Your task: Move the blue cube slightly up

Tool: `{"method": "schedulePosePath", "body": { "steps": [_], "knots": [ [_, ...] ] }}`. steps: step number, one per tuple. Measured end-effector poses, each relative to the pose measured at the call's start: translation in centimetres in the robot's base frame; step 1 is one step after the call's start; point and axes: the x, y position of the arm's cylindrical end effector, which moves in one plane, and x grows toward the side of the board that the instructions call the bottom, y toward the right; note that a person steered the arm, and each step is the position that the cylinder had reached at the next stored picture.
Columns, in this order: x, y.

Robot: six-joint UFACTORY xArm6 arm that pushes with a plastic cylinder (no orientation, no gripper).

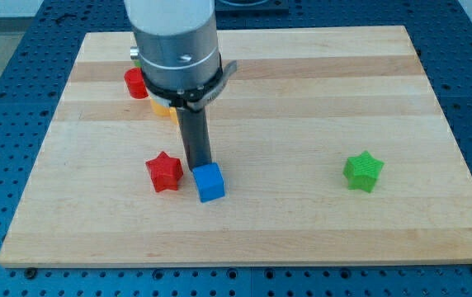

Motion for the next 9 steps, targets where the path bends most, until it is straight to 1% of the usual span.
{"method": "schedulePosePath", "body": {
  "steps": [1, 2, 3, 4, 5, 6, 7, 9],
  "knots": [
    [1.4, -1.6],
    [1.5, -4.6],
    [3.9, -5.6],
    [6.7, -4.8],
    [7.3, -2.3],
    [7.0, 2.9],
    [5.5, 5.5],
    [5.4, 4.7]
  ]
}}
